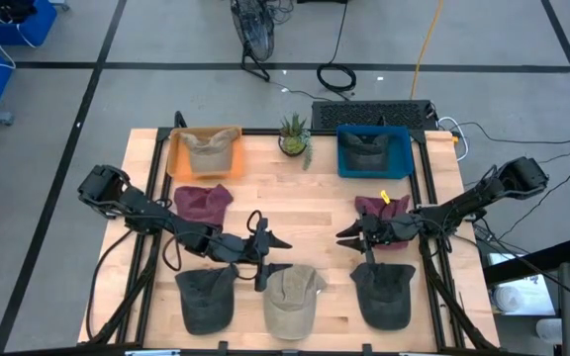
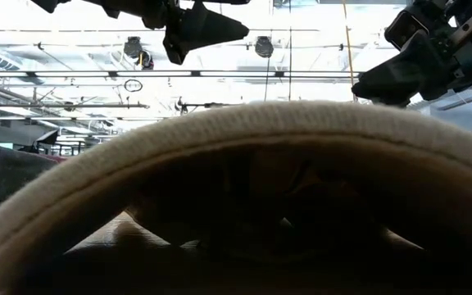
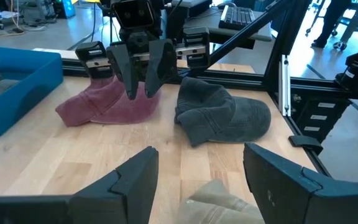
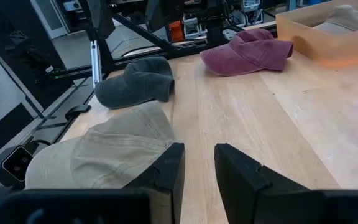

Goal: Pick & Place hat
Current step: Put the brown cap into the orange bin

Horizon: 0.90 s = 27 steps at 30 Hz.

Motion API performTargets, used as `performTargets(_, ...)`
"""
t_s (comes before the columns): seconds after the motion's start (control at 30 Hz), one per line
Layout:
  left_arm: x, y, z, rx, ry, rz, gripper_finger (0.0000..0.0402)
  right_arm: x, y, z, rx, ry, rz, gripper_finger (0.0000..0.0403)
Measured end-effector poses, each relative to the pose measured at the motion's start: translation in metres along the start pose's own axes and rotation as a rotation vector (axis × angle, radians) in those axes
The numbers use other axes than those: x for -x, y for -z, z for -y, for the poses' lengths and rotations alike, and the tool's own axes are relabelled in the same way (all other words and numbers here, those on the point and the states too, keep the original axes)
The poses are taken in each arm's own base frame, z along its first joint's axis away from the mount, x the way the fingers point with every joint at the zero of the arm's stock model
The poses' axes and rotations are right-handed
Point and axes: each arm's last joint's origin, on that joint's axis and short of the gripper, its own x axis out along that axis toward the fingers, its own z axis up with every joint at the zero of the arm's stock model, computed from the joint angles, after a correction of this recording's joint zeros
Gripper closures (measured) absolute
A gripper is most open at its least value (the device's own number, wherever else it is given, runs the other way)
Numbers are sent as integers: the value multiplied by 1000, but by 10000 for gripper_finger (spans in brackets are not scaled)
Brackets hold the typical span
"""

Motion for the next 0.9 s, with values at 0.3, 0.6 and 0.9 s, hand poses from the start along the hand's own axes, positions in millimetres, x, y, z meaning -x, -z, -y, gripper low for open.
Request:
performTargets(0.3, 0, 0, 0, 1, 0, 0, 165, 0, 0, 0, 1, 0, -2, 325)
performTargets(0.6, 0, 0, 0, 2, 0, 0, 165, 0, 0, 0, 0, 0, -2, 326)
performTargets(0.9, -6, 10, 10, 38, 83, -1, 165, 0, 0, 0, 0, 0, -2, 326)
